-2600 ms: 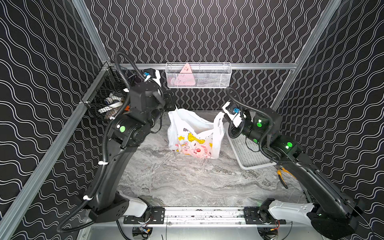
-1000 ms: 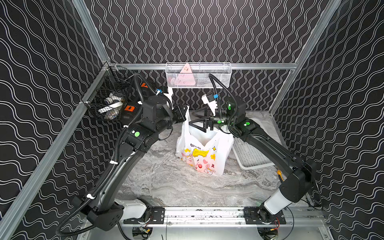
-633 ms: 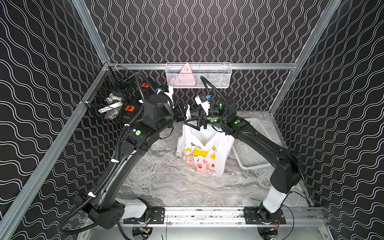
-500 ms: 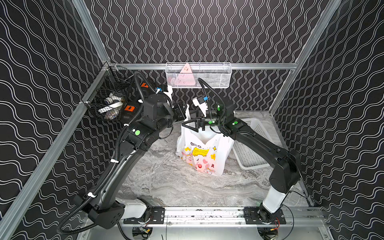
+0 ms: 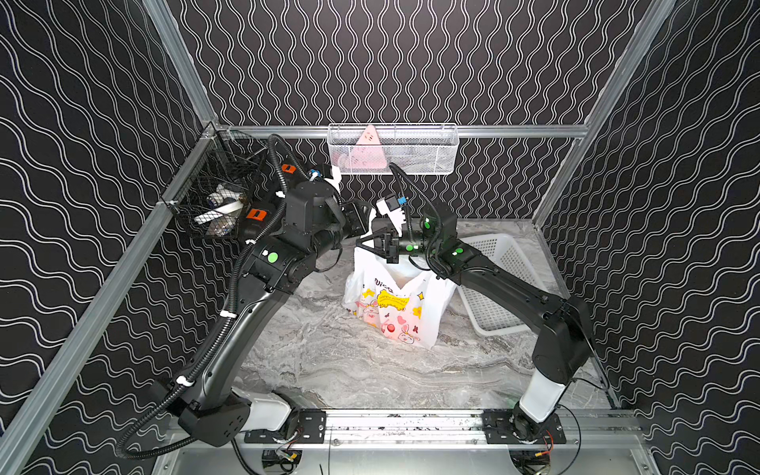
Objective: Place the oranges into plastic bags & tie knots
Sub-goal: Adjust the plastic bag at the center of the board.
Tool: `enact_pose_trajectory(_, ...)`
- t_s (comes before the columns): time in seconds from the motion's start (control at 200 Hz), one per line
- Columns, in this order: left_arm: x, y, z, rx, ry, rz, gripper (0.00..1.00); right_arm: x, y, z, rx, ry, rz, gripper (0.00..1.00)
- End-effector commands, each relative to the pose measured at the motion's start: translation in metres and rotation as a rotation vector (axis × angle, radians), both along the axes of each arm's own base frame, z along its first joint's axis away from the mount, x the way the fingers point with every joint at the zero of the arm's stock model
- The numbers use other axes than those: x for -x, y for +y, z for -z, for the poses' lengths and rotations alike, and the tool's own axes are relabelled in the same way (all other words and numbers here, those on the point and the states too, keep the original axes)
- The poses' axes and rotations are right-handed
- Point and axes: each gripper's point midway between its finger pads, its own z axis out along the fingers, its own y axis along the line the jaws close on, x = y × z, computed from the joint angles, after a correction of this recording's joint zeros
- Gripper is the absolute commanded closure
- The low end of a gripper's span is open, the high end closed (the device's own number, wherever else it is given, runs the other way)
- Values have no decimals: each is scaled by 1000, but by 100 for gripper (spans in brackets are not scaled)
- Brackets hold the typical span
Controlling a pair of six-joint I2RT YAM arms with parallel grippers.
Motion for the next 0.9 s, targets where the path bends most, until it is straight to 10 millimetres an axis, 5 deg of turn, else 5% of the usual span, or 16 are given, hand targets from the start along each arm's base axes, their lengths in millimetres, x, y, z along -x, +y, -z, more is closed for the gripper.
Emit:
enact_pose_trajectory(0.0,4,11,3,-56,-3,-9,16,-3,-3,-6,-3,-6,31,100)
enact_pose_trajectory(0.045,5,18,8,-66,16,-20,1,-5,-3,-3,8,10,44,100)
enact_pose_trajectory(0.135,9,28,13,-62,14,-8,1,-4,-4,1,21,30,41,100)
enact_pose_trajectory(0.335,18,-1,16,24,-102,283,1,2,-6,-2,9,42,9,100)
enact_pose_trajectory(0.695,-2,-19,32,262,-149,515,2,14,-7,-5,-6,36,-48,100)
enact_pose_trajectory(0.791,-10,-22,38,276,-136,528,13,13,-7,-5,-5,38,-47,100)
enact_pose_trajectory(0.896,-11,-23,32,296,-158,541,41,14,-8,-5,-4,33,-44,100)
